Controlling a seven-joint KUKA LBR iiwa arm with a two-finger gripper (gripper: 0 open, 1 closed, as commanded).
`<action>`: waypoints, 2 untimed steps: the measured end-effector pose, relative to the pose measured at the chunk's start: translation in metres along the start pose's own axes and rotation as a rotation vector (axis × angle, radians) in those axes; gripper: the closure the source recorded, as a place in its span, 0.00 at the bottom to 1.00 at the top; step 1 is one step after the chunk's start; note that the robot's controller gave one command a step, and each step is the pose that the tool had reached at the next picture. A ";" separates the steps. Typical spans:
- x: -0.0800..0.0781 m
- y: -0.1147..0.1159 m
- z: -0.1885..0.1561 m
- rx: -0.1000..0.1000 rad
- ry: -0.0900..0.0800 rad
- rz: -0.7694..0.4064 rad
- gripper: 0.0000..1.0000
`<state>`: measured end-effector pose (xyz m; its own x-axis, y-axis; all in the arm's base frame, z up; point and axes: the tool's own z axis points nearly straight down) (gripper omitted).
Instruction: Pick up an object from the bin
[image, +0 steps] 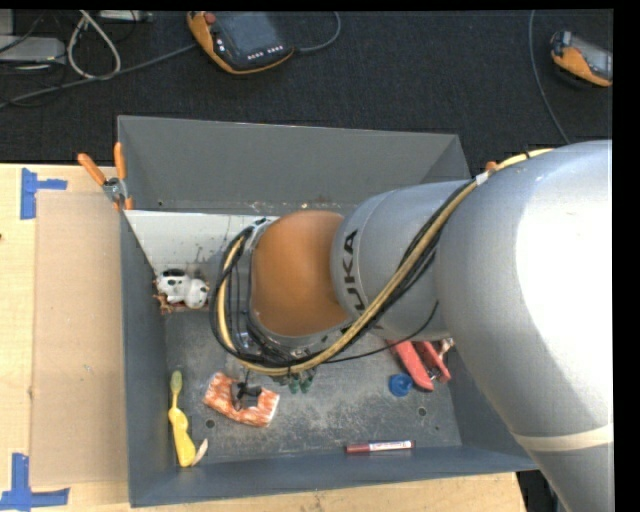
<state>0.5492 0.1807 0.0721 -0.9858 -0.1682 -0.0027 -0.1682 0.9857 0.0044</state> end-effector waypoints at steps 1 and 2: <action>0.002 0.000 -0.011 0.000 0.004 0.001 1.00; 0.003 0.000 -0.052 0.001 0.009 0.001 1.00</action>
Offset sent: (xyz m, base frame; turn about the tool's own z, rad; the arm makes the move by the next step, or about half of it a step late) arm -0.0008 -0.0004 0.1030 0.0006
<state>0.5463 0.1801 0.1240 -0.9859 -0.1670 0.0060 -0.1670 0.9860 0.0034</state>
